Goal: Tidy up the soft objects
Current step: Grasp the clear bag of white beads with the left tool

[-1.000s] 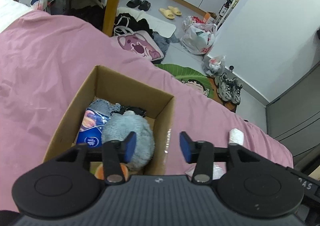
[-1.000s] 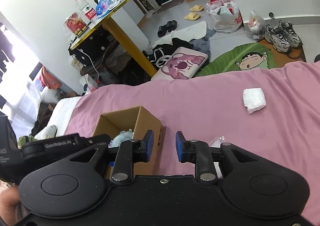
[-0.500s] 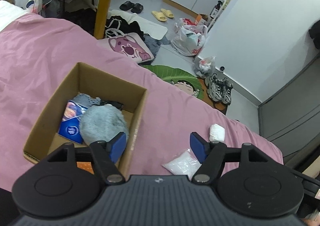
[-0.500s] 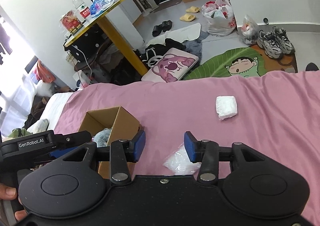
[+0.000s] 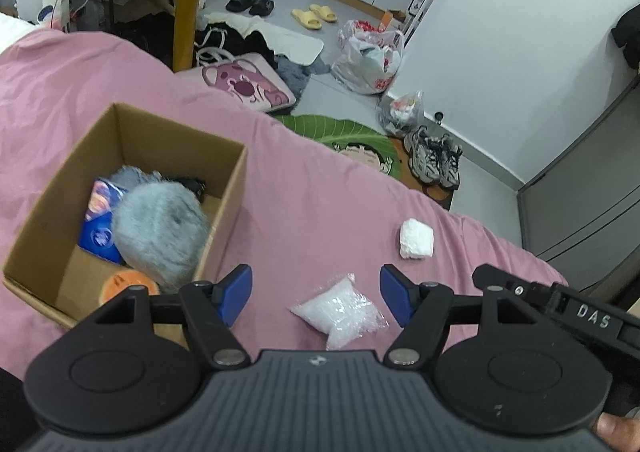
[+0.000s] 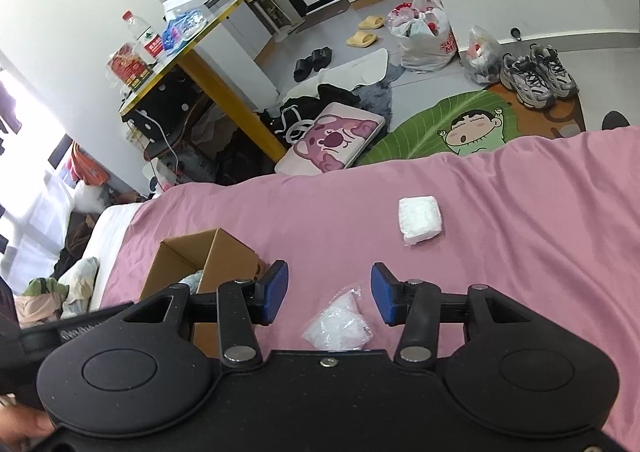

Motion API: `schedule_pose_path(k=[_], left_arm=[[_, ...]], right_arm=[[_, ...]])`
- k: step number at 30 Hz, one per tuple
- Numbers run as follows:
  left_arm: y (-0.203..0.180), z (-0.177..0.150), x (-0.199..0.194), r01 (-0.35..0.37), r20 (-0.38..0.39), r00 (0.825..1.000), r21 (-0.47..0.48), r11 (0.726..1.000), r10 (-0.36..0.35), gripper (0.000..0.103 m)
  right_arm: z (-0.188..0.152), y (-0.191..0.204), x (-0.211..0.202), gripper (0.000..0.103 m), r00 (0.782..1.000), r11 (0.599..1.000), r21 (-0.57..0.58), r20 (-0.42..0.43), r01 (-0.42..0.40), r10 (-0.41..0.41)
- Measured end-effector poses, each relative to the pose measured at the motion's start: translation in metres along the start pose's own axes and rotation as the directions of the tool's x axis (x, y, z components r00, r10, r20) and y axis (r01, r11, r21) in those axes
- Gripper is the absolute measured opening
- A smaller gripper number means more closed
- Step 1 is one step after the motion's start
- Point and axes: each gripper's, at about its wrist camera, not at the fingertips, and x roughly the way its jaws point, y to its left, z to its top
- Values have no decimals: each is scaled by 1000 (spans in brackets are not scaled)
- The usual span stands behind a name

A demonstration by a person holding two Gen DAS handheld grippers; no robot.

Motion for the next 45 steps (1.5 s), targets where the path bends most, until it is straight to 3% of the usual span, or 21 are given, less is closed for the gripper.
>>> schedule_pose_path(k=[12,20,29,38,45], left_arm=[[-10,-26,46,-34,-46,998,-44,998,32,68],[-4,-33,73,-64,-66,996,-131,989,56,56],[-1,-35,99,-93,-99,992,-193,977,75,55],[-3,-44,121,-63,-161,987,-229,971,25,55],[-9,-49,129,-43,-150,989,-241,970,7,55]], right_arm=[[-1,-27,11,47,1000,998,70,-14,-4,5],[2,-39,23,47,999,995,97,-30,-9,12],[2,-45,31,47,998,994,110,-49,-26,31],[3,-46,37,50,998,993,120,-63,-21,28],[2,-48,45,51,997,993,122,-80,-3,13]])
